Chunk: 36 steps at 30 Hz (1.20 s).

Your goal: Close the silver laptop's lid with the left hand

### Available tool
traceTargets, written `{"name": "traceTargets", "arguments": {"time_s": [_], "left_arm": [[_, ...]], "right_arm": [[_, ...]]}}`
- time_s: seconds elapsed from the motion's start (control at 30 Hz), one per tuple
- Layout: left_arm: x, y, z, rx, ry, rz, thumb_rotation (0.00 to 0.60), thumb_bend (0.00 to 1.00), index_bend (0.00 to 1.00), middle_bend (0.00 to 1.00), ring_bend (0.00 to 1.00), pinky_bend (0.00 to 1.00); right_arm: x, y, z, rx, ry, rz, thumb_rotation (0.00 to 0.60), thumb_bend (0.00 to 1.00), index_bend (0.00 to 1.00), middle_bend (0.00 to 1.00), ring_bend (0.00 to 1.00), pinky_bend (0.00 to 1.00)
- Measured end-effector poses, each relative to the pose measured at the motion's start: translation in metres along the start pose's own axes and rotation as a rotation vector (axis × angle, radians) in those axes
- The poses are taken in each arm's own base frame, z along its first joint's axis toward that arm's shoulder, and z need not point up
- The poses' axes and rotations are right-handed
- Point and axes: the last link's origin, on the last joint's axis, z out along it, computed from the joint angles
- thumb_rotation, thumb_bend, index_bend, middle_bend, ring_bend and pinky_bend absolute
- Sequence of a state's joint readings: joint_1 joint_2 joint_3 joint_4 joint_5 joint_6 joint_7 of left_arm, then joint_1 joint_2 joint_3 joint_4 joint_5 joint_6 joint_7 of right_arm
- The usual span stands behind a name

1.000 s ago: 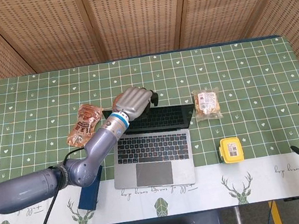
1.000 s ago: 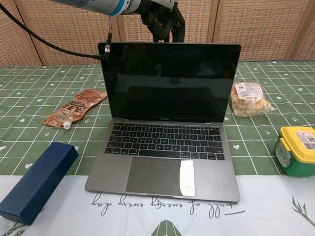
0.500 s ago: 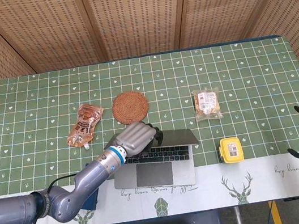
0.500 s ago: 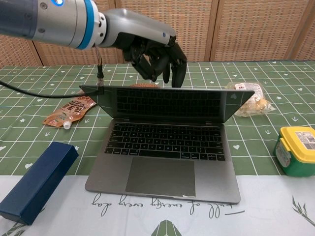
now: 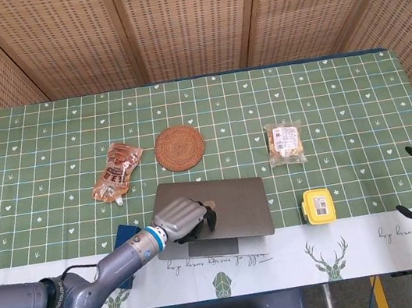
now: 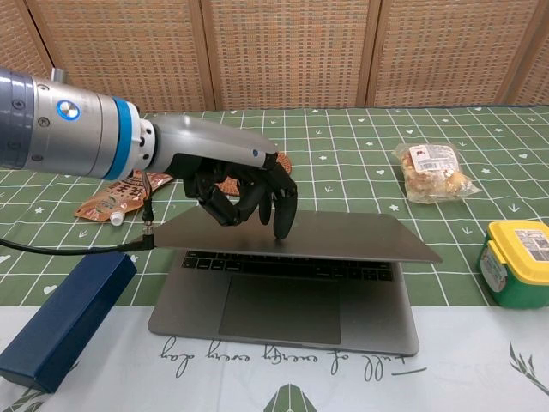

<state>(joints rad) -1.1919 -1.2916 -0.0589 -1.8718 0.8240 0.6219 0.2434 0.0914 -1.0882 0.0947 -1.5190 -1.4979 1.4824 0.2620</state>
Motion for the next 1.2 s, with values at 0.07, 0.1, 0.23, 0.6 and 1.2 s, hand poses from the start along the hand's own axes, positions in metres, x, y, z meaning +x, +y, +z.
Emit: {"name": "traceTargets", "arguments": {"time_s": [0.07,0.1,0.23,0.6,1.2], "left_arm": [[-0.007,-0.003,0.002,0.003,-0.015,-0.007,0.6,1.0,0.41,0.33,0.29,0.32],[-0.01,-0.004,0.003,0.005,-0.021,-0.009,0.6,1.0,0.41,0.33,0.29,0.32],[-0.02,-0.007,0.007,0.011,-0.044,-0.019,0.6,1.0,0.41,0.33,0.29,0.32],[-0.039,-0.012,0.016,0.026,-0.1,-0.042,0.6,1.0,0.41,0.33,0.29,0.32],[-0.055,-0.02,0.019,0.047,-0.135,-0.068,0.6,1.0,0.41,0.33,0.29,0.32]], "right_arm": [[0.0,0.0,0.0,0.0,0.0,0.0,0.6,0.1,0.0,0.0,0.0,0.0],[0.0,0.0,0.0,0.0,0.0,0.0,0.6,0.1,0.0,0.0,0.0,0.0],[0.0,0.001,0.0,-0.005,-0.004,-0.002,0.6,0.1,0.0,0.0,0.0,0.0],[-0.001,0.004,0.002,-0.025,-0.014,-0.006,0.6,0.1,0.0,0.0,0.0,0.0],[-0.006,0.007,0.004,-0.052,-0.043,-0.022,0.6,0.1,0.0,0.0,0.0,0.0]]}}
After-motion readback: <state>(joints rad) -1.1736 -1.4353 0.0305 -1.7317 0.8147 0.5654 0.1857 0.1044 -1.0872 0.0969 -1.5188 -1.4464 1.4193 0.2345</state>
